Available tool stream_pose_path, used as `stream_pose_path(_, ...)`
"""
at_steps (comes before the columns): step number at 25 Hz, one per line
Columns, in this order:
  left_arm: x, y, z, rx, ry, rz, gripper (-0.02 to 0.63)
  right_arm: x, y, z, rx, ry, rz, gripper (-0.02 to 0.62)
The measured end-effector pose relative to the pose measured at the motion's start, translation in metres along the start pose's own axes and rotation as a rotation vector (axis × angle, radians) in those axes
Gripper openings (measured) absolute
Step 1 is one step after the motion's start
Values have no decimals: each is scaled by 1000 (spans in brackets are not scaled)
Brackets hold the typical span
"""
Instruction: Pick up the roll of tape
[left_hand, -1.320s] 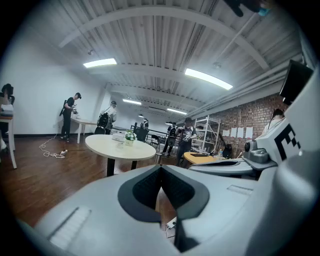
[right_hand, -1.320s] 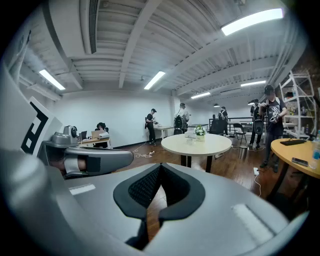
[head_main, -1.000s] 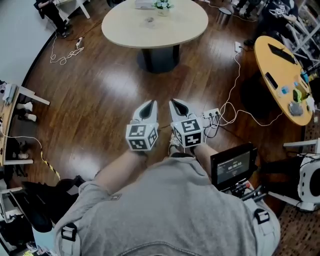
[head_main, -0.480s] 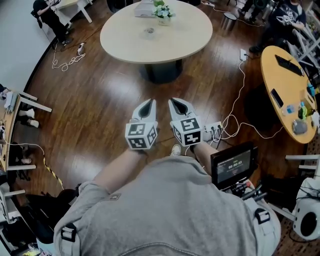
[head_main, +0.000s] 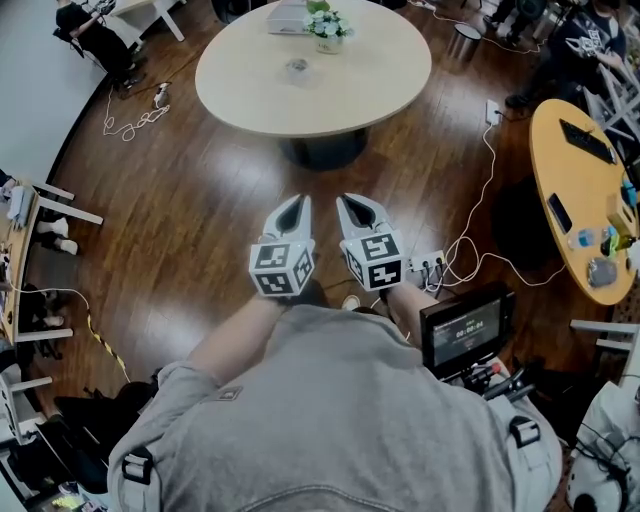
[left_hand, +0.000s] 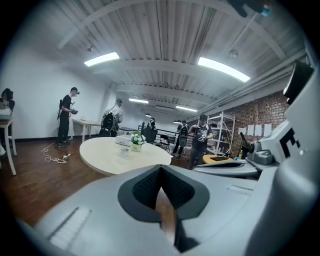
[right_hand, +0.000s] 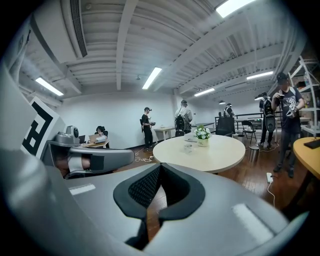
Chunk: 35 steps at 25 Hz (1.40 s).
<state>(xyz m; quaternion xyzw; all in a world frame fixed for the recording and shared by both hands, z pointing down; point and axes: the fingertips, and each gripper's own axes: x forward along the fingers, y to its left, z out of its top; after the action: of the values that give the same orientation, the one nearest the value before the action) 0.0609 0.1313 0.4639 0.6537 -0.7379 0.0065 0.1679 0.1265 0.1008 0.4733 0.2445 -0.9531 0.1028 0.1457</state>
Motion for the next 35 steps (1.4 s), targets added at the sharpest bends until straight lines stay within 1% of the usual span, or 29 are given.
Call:
stream_pose_path(5, 23, 14, 2, 1, 19, -12, 2, 25, -9, 2, 8, 14, -5, 12)
stream_pose_path(10, 60, 37, 13, 3, 23, -40, 2, 64, -23, 14, 7, 15, -30, 12)
stream_pose_path(19, 122, 110, 54, -7, 18, -85, 2, 153, -29, 53, 3, 25, -80, 12)
stream_pose_path(23, 144, 137, 64, -17, 31, -110, 2, 186, -28, 66, -1, 35, -102, 12)
stream_pose_path(28, 170, 168, 71, -41, 50, -149, 2, 225, -31, 72, 9, 66, -152, 12)
stream_pose_path(35, 199, 204, 81, -36, 65, -188, 2, 266, -30, 85, 14, 70, -197, 12)
